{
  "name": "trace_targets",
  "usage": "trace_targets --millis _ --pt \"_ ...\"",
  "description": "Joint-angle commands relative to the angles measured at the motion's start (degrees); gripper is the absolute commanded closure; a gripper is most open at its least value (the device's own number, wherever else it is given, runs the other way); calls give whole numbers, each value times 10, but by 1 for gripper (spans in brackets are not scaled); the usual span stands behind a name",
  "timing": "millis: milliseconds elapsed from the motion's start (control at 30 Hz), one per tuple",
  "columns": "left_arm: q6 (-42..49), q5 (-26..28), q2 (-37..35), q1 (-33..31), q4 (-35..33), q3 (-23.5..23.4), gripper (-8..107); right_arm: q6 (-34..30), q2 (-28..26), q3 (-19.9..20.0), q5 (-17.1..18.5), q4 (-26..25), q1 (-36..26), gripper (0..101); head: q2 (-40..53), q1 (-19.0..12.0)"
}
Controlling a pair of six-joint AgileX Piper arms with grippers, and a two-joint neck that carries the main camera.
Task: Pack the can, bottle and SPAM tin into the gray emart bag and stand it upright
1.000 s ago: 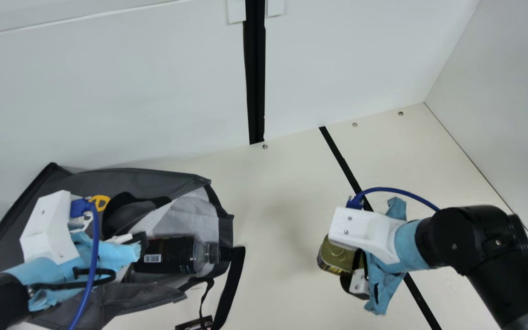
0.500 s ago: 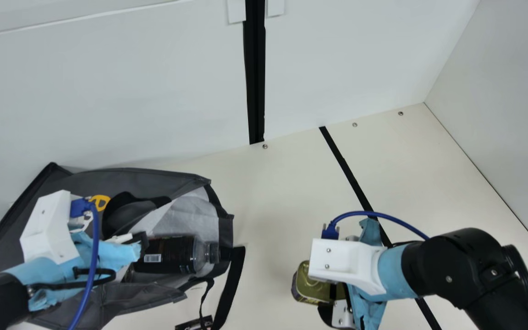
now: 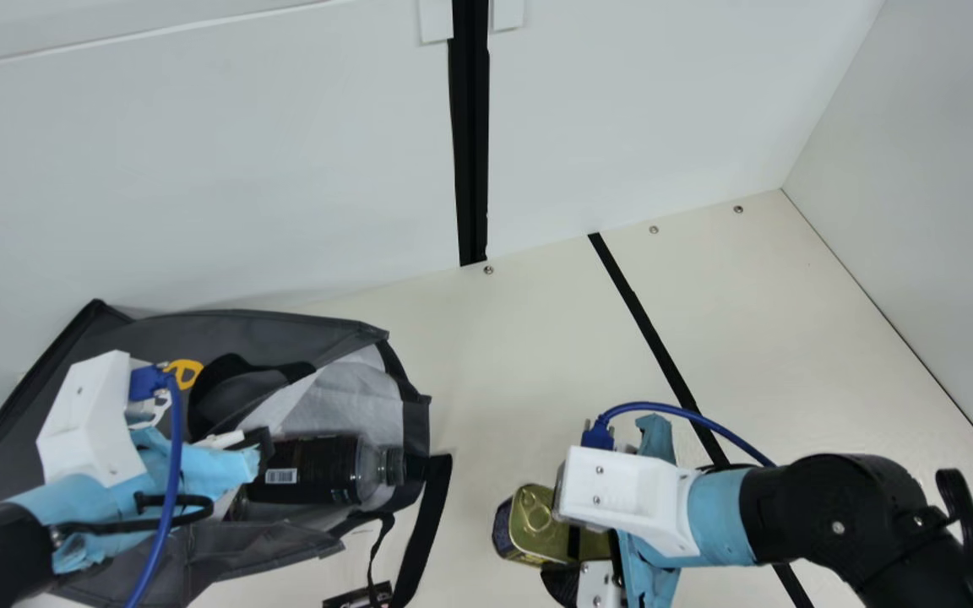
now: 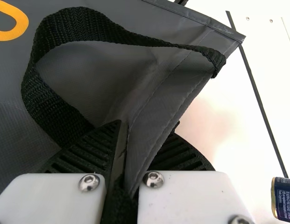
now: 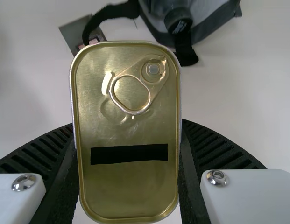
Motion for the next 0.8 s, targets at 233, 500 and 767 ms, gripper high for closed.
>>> trace_targets --millis 233,500,767 --pt "0 0 0 0 0 0 107 -90 8 22 -32 160 -28 101 0 -13" --pt "0 0 0 0 0 0 107 -143 25 37 -51 239 -33 101 0 -13" --pt "0 0 0 0 0 0 107 -174 50 45 -84 288 -12 101 0 -13"
